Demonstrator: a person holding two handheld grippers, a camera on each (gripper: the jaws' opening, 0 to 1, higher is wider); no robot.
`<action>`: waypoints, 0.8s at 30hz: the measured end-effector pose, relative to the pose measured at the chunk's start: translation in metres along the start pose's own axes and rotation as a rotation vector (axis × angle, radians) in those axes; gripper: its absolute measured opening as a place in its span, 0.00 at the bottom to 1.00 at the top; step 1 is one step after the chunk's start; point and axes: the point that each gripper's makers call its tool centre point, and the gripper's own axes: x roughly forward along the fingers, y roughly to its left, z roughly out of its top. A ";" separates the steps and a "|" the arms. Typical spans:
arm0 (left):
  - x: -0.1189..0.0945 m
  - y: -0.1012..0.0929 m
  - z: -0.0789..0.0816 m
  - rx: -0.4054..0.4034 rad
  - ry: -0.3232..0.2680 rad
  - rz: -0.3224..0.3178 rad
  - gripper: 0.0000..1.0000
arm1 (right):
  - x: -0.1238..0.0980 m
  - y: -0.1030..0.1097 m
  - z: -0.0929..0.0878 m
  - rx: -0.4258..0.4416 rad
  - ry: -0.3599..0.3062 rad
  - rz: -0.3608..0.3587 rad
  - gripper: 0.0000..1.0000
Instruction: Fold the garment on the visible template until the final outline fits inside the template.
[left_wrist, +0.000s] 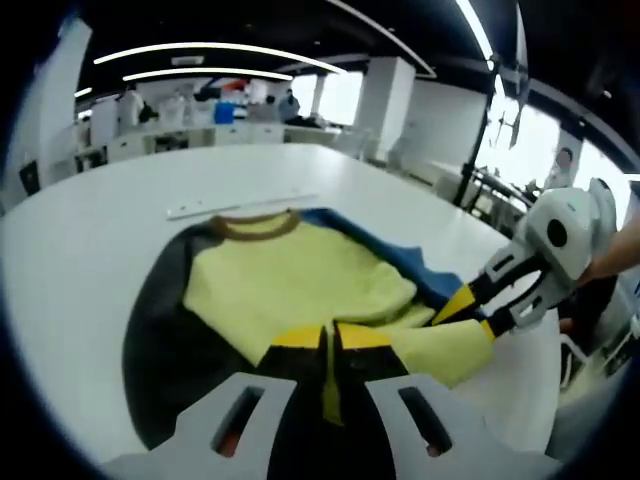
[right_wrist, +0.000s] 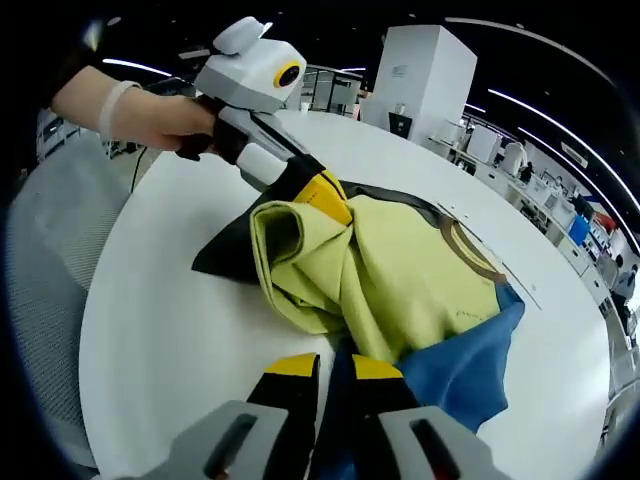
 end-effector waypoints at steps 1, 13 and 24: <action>0.000 0.000 0.000 0.000 0.000 0.000 0.00 | 0.002 0.001 0.001 -0.003 0.003 0.002 0.04; -0.001 -0.002 -0.002 0.003 -0.005 -0.003 0.01 | 0.013 -0.006 -0.007 -0.099 0.088 -0.060 0.01; -0.004 -0.005 -0.003 0.005 -0.009 -0.017 0.01 | 0.011 -0.008 -0.008 -0.065 0.091 -0.070 0.00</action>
